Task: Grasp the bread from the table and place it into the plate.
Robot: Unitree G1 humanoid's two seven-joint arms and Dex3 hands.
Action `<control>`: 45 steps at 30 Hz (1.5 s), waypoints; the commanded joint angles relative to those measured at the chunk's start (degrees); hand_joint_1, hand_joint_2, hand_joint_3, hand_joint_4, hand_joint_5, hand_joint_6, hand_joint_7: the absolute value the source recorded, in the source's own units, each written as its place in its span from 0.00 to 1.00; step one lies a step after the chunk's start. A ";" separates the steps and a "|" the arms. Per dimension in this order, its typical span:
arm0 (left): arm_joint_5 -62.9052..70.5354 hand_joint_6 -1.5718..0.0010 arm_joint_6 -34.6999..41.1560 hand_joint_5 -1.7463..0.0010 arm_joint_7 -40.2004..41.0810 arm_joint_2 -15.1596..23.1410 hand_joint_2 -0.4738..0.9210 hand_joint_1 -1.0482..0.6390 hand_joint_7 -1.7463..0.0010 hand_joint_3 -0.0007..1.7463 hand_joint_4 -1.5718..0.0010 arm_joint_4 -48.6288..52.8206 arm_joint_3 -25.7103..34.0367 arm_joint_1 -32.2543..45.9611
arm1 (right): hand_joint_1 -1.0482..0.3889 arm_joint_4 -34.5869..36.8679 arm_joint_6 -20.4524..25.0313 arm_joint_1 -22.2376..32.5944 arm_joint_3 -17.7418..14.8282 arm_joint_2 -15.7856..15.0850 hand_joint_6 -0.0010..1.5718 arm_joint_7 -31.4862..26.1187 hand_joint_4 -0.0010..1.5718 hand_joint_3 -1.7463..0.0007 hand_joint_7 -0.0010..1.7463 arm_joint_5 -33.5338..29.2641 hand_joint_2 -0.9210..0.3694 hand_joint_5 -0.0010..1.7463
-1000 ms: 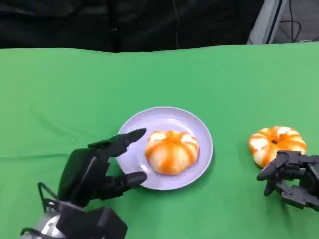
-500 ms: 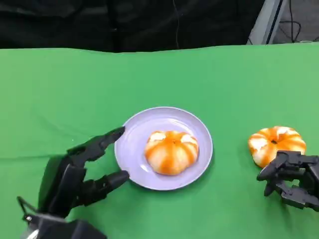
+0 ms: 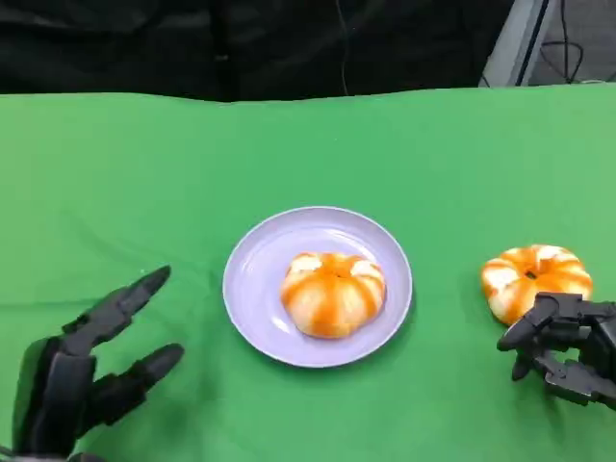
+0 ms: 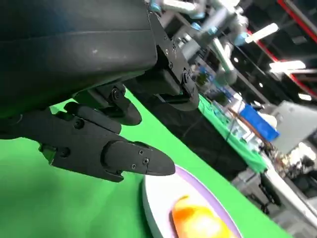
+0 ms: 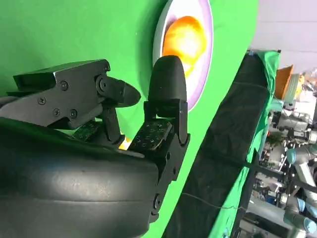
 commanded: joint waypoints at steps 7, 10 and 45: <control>-9.64 0.55 -6.73 0.99 -6.86 -1.35 1.00 0.52 0.99 0.14 0.49 7.55 3.23 -1.31 | 0.78 0.08 0.64 -0.14 -1.04 -1.35 0.60 1.26 0.55 0.65 0.54 1.40 0.06 0.80; -11.07 0.53 -7.73 0.99 -8.42 -1.83 1.00 0.55 0.99 0.18 0.47 8.98 3.97 -1.86 | 0.78 0.03 0.61 -0.11 -1.12 -1.33 0.60 1.33 0.55 0.65 0.54 1.31 0.06 0.80; -7.71 0.48 -11.78 0.23 -5.84 -6.95 0.92 0.60 0.31 0.38 0.51 14.00 6.62 -4.00 | 0.77 0.43 0.57 -0.67 -1.31 -1.20 0.61 1.13 0.55 0.69 0.52 1.22 0.04 0.79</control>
